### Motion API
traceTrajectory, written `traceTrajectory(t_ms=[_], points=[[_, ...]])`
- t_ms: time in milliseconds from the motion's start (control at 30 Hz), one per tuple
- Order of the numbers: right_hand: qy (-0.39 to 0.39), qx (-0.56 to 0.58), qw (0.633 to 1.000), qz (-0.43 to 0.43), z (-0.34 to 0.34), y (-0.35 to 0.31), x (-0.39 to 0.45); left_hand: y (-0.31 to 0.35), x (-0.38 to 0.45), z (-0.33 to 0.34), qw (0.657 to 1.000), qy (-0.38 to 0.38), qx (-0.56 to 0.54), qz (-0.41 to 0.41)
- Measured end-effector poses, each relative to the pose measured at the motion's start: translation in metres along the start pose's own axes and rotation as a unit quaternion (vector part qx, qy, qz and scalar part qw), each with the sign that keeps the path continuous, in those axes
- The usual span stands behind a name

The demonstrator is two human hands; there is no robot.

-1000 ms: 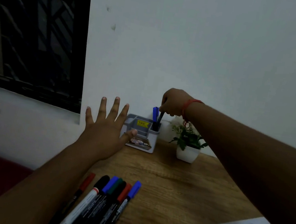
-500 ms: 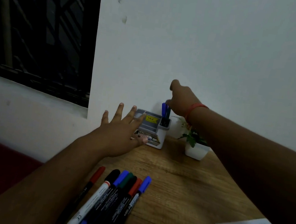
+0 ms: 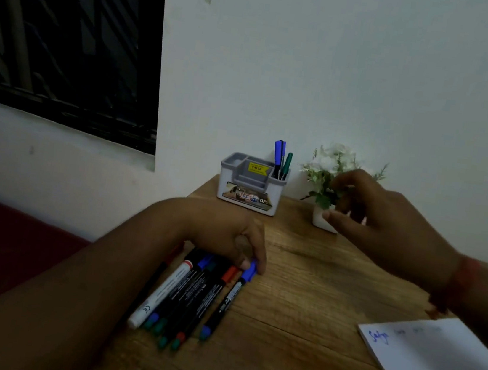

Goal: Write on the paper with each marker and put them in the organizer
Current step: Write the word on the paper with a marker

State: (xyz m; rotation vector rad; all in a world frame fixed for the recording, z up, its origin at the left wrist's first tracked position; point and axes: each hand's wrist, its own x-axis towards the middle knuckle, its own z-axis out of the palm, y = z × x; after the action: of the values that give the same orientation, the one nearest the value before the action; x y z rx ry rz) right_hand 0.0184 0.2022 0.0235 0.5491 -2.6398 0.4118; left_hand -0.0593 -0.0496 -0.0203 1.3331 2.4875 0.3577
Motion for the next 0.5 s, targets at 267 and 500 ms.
traceTrajectory(t_ms=[267, 500], points=[[-0.008, 0.021, 0.999, 0.042, -0.020, 0.039, -0.069, 0.005, 0.009, 0.007, 1.000, 0.018, 0.019, 0.009], [-0.015, 0.003, 0.998, 0.064, -0.020, 0.062, -0.116, 0.006, 0.015, 0.011, 0.998, 0.044, 0.044, -0.005]])
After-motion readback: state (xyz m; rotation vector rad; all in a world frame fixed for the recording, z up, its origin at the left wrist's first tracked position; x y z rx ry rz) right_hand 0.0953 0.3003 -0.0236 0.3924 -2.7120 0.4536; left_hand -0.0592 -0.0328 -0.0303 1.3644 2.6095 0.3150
